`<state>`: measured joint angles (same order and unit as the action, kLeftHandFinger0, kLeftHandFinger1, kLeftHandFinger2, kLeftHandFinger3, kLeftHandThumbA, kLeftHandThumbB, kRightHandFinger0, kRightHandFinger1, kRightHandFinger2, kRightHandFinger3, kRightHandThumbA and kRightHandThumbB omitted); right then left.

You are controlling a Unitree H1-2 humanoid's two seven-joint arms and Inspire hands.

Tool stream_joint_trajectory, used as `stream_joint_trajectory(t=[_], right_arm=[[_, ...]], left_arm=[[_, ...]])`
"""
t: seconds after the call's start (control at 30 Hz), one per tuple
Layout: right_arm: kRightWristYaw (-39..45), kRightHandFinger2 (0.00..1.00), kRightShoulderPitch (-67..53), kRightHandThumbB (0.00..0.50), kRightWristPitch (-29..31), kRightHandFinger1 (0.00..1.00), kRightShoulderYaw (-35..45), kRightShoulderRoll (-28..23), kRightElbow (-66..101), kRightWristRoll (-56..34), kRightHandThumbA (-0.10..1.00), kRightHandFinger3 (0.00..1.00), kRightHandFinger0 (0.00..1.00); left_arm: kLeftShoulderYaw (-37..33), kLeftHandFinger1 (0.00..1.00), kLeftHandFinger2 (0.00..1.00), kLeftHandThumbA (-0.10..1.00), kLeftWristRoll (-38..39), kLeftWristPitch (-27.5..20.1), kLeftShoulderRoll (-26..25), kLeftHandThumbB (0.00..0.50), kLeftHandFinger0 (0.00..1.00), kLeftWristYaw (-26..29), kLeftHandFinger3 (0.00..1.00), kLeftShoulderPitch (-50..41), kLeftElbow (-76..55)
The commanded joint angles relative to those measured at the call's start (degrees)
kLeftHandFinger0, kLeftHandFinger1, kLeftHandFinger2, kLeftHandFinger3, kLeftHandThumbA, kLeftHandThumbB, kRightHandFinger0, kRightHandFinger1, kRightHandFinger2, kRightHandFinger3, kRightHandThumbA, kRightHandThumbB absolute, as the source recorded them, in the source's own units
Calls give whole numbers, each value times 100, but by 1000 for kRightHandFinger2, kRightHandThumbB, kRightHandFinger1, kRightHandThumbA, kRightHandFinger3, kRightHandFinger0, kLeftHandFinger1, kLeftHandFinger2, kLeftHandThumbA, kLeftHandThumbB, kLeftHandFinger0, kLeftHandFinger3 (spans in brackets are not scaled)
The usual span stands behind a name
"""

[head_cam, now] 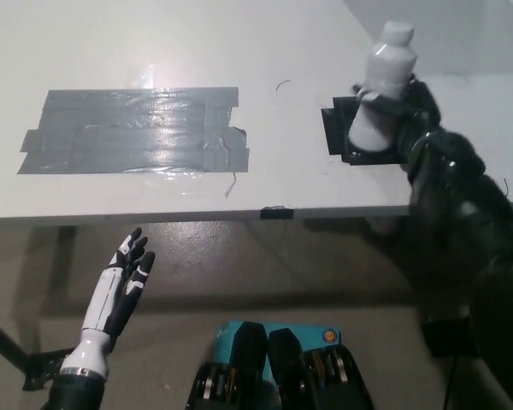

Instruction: A white bottle is kept in the middle of the desk infront of the robot and the robot picks it up with its right hand and passes it to a person

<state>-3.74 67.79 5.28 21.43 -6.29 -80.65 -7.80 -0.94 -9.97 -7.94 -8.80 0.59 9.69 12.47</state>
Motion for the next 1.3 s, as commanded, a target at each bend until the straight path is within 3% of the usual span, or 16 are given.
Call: stream_joint_trajectory(t=[0.0,0.03,0.07,0.1,0.13,0.17,0.2,0.23,0.27,0.4,0.47,0.6,0.7,0.8,0.97,1.27], right_arm=[[-889,313,513,236,-114,58,191,-191,-103,-352,-99,757,2],[-1019,387,543,213,-76,71,136,-190,-106,-274,-100,522,0],[-1049,439,557,207,-54,119,96,-183,-104,-234,-100,430,1],[-1050,510,555,204,-1,161,75,-169,-99,-227,-100,171,0],[-1036,599,545,203,72,243,67,-148,-88,-233,-100,77,0],[-1028,675,549,202,104,297,65,-135,-85,-251,-100,94,0],[-954,798,510,194,176,408,73,-112,-76,-280,-100,318,0],[-938,762,490,205,199,424,72,-99,-70,-292,-100,371,0],[-880,771,437,181,267,532,21,-73,-41,-264,-100,563,48],[-751,931,412,157,442,660,-125,14,32,-187,-100,794,189],[-678,938,452,175,513,672,-206,92,118,-167,-100,822,234],[-405,877,464,172,674,593,-430,327,527,-108,-100,748,153],[-344,919,329,171,682,657,-778,492,988,99,-100,740,261],[-225,876,78,185,791,554,-1237,657,1561,334,-100,816,128],[-481,761,-152,159,861,411,-1703,846,1706,550,-100,733,51],[-728,786,-30,163,933,455,-2044,991,927,686,-100,756,5]], left_arm=[[-43,1000,1000,922,4,-125,-40,45,1000,-44,1000,111,-208],[-36,1000,1000,921,19,-139,-63,40,1000,-56,1000,160,-207],[-26,1000,1000,920,27,-108,-72,40,1000,-60,1000,184,-222],[-17,1000,1000,914,34,-89,-77,40,1000,-62,1000,202,-227],[-13,1000,1000,914,50,-103,-76,35,1000,-65,1000,216,-214],[-10,1000,1000,915,65,-119,-77,34,1000,-69,1000,234,-194],[-6,1000,1000,914,95,-126,-85,38,1000,-90,1000,209,-190],[-11,1000,1000,918,93,-98,-86,42,1000,-99,1000,188,-210],[-19,1000,1000,913,75,-64,-83,27,1000,-95,1000,150,-248],[-13,1000,1000,900,53,-47,-77,24,1000,-63,1000,116,-278],[1,1000,1000,899,44,-73,-83,23,1000,-37,1000,125,-248],[6,1000,1000,903,80,-288,-93,0,1000,-24,1000,201,-45],[0,1000,1000,892,88,-225,-85,0,1000,-40,1000,160,-91],[-10,1000,1000,877,74,-139,-73,5,1000,-46,1000,136,-149],[-4,1000,1000,866,79,-199,-61,10,1000,-21,1000,144,-113],[-1,1000,1000,862,71,-146,-45,15,1000,-10,1000,71,-165]])
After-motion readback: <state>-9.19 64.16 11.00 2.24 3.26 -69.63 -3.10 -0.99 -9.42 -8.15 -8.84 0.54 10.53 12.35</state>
